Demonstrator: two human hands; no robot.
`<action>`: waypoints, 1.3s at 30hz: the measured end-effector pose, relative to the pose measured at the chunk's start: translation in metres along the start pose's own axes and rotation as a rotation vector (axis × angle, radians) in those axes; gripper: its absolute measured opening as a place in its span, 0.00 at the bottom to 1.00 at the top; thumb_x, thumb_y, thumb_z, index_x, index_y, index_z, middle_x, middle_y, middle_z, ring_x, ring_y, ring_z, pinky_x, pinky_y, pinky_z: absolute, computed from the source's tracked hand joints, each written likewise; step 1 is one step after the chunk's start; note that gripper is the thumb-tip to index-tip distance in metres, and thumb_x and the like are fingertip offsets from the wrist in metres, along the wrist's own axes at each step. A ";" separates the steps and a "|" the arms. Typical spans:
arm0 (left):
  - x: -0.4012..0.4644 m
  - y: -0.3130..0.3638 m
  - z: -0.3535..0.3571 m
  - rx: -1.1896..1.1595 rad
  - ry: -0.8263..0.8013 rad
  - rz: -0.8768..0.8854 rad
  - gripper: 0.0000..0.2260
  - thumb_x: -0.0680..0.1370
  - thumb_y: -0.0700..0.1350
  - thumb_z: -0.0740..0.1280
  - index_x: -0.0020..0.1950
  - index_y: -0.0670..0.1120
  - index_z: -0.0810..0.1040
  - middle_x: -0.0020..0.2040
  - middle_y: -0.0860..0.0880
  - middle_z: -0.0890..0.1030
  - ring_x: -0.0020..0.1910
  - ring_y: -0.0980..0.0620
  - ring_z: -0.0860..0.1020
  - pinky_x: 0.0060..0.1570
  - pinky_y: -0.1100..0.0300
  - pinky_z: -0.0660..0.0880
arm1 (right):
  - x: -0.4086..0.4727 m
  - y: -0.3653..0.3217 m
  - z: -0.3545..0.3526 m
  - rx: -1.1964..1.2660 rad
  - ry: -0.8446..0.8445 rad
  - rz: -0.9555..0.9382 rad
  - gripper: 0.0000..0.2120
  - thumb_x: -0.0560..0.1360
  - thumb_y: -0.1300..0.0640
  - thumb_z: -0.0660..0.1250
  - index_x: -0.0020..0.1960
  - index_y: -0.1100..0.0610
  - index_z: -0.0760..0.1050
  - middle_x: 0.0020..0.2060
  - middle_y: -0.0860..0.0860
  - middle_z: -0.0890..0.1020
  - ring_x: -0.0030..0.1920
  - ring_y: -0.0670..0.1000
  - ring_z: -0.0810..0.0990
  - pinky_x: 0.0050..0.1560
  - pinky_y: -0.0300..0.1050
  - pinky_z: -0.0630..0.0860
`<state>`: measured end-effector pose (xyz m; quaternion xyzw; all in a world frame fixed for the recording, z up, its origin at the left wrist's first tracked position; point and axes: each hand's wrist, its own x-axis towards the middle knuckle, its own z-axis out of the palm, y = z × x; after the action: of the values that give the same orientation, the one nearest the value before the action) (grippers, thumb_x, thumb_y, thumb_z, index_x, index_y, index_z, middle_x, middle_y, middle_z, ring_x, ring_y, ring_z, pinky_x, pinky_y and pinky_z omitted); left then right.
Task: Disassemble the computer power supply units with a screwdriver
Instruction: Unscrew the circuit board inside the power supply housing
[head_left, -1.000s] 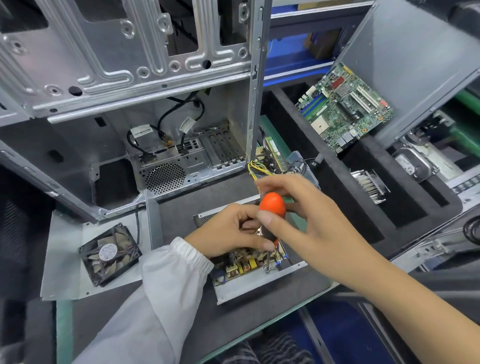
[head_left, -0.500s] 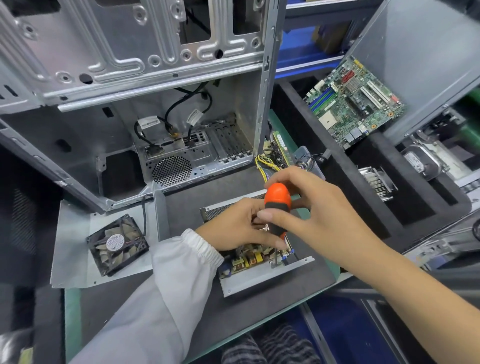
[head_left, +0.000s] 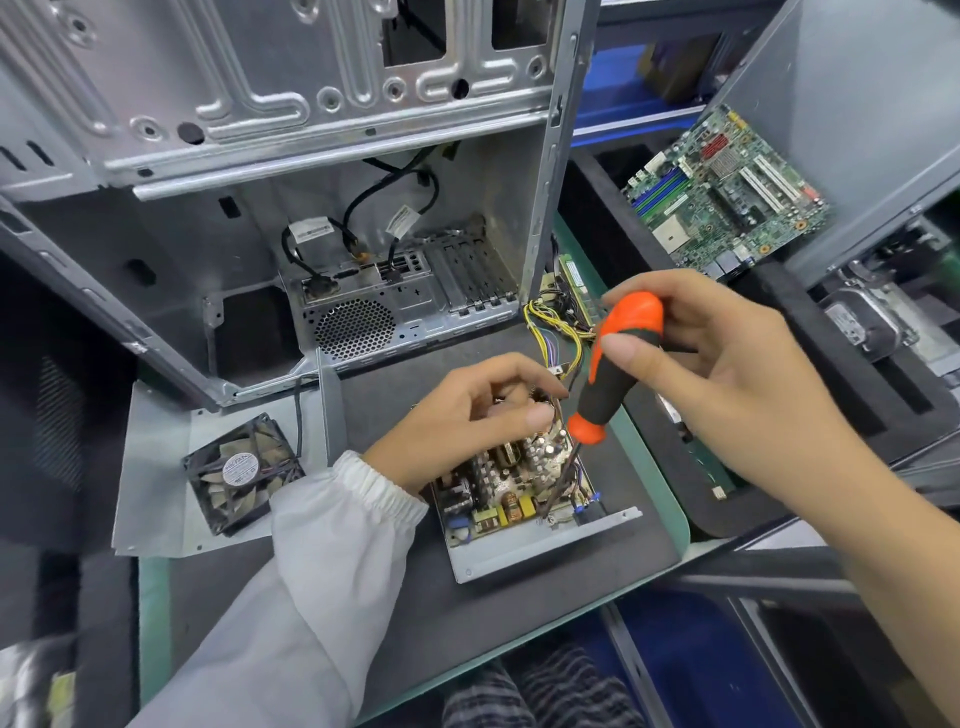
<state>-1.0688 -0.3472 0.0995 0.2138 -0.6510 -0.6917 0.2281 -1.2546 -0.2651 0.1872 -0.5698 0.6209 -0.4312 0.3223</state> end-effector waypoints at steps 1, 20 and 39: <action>-0.001 -0.001 0.000 -0.016 0.022 -0.019 0.12 0.76 0.52 0.67 0.53 0.46 0.80 0.33 0.50 0.63 0.30 0.55 0.61 0.33 0.66 0.61 | 0.001 0.002 -0.001 0.005 0.012 0.005 0.15 0.69 0.48 0.68 0.54 0.51 0.76 0.45 0.46 0.81 0.49 0.48 0.82 0.50 0.40 0.78; -0.022 -0.020 0.000 -0.392 0.225 -0.293 0.43 0.71 0.73 0.42 0.40 0.38 0.80 0.27 0.49 0.67 0.25 0.56 0.56 0.21 0.65 0.52 | 0.027 0.025 -0.018 0.386 0.285 0.118 0.08 0.78 0.52 0.64 0.49 0.58 0.74 0.44 0.61 0.77 0.50 0.62 0.81 0.50 0.52 0.81; -0.013 -0.012 0.013 0.220 0.367 -0.236 0.15 0.84 0.36 0.53 0.58 0.46 0.78 0.31 0.56 0.73 0.25 0.60 0.65 0.26 0.69 0.64 | 0.009 0.018 -0.031 0.293 0.538 -0.070 0.06 0.77 0.51 0.67 0.49 0.50 0.71 0.43 0.44 0.78 0.46 0.44 0.80 0.49 0.48 0.81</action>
<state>-1.0668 -0.3285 0.0880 0.4340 -0.6407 -0.5879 0.2355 -1.2910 -0.2691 0.1849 -0.4035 0.5953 -0.6624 0.2099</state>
